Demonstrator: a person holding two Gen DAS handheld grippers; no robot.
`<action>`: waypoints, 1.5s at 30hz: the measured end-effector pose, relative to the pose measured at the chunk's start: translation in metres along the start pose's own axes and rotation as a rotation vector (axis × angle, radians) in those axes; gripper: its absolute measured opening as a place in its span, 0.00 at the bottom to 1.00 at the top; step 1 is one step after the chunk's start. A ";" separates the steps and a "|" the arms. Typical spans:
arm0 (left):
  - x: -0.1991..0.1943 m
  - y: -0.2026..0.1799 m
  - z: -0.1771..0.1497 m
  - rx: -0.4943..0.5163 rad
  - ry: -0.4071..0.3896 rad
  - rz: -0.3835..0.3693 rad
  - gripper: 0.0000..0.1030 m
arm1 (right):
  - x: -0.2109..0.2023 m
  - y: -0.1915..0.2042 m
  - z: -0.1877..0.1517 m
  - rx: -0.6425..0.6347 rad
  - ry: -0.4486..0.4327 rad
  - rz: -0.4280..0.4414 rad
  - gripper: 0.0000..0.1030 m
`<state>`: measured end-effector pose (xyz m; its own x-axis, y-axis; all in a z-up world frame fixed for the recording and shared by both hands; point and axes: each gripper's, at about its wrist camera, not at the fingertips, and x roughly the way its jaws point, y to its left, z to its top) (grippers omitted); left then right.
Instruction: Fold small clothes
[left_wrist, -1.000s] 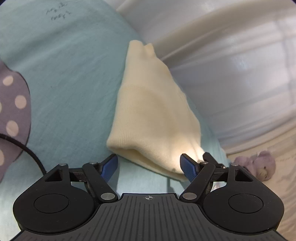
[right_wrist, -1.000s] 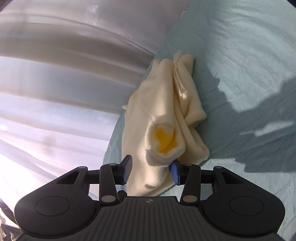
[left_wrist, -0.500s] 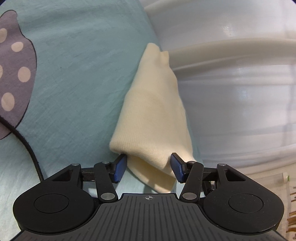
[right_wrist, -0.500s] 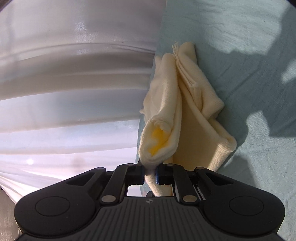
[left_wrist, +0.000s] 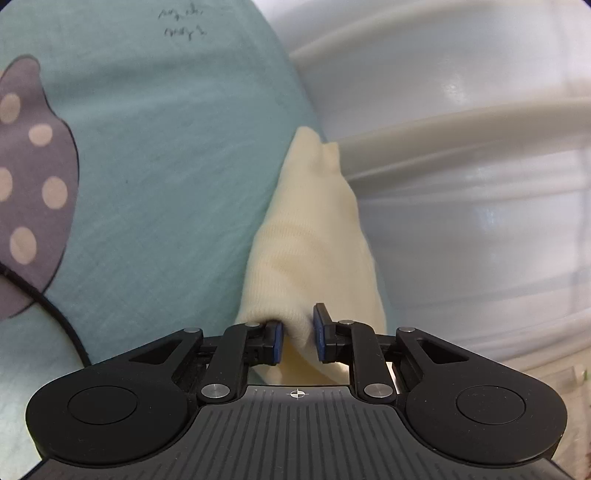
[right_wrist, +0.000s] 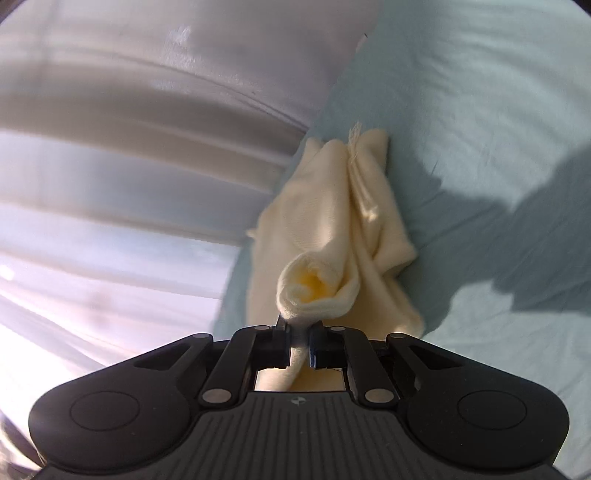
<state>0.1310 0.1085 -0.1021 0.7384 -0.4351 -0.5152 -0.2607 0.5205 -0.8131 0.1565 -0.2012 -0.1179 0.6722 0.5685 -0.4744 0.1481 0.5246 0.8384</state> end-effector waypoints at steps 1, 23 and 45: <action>-0.004 -0.002 -0.002 0.036 -0.019 0.018 0.16 | 0.002 0.004 -0.003 -0.053 0.011 -0.054 0.08; -0.027 -0.062 0.004 0.496 -0.093 0.298 0.40 | 0.000 0.061 -0.022 -0.609 -0.032 -0.261 0.06; 0.049 -0.097 -0.001 0.735 -0.067 0.493 0.48 | 0.033 0.088 -0.028 -0.930 -0.065 -0.439 0.21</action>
<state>0.1915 0.0357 -0.0487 0.6882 -0.0049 -0.7255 -0.1105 0.9876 -0.1115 0.1709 -0.1187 -0.0671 0.7364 0.1873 -0.6501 -0.2115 0.9765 0.0417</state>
